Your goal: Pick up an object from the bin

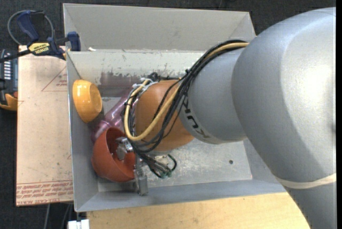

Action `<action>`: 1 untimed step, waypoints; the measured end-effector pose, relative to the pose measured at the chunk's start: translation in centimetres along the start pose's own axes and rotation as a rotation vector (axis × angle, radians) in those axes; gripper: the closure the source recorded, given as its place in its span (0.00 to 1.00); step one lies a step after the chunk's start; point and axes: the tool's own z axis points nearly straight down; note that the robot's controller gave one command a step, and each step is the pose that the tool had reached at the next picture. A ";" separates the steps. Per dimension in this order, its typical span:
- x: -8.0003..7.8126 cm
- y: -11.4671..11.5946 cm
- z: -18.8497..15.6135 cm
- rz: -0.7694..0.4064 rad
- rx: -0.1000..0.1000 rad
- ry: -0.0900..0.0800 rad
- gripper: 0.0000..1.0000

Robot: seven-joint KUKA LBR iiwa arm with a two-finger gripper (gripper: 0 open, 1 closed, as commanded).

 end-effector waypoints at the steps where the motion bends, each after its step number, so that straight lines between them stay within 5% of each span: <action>1: -0.2 0.3 0.2 0.143 -0.004 0.008 1.00</action>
Offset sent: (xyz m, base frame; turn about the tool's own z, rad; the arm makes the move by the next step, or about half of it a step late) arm 0.0000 0.0000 0.0000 0.0000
